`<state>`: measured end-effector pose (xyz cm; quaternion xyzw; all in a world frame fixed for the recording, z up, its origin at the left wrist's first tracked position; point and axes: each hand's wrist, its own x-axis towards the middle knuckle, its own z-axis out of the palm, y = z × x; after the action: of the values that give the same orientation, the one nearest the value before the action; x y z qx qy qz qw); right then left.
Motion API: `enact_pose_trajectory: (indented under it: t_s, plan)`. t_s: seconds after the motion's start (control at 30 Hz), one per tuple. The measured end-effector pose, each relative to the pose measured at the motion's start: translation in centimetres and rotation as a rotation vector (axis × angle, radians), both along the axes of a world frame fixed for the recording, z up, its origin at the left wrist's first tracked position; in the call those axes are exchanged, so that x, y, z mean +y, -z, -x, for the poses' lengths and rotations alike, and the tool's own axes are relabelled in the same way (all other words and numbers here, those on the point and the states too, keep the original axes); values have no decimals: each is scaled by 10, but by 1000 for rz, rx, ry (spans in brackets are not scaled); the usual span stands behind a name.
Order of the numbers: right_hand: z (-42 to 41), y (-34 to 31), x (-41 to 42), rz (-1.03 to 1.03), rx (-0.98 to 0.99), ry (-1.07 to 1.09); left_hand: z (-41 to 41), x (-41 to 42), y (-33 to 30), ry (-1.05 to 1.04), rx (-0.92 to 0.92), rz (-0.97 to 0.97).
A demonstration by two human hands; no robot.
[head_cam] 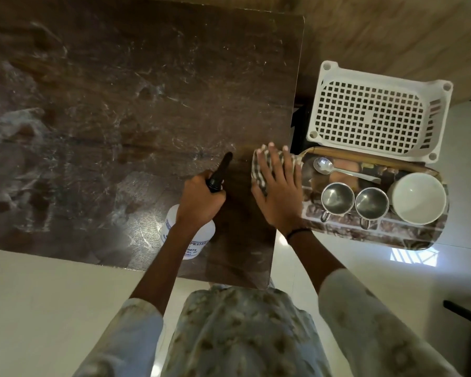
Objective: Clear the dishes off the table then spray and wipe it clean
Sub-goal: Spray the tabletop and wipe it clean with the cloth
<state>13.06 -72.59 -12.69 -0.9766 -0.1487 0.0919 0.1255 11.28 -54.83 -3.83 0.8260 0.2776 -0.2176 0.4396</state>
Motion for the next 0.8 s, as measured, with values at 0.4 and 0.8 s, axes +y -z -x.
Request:
enact_pose_trajectory:
  t_s: [0.4, 0.8]
  plan:
    - [11, 5, 4, -28, 2, -329, -8, 12, -7, -60, -21, -49]
    - [-35, 4, 78, -65, 18, -103, -21, 24, -5, -58, -53, -26]
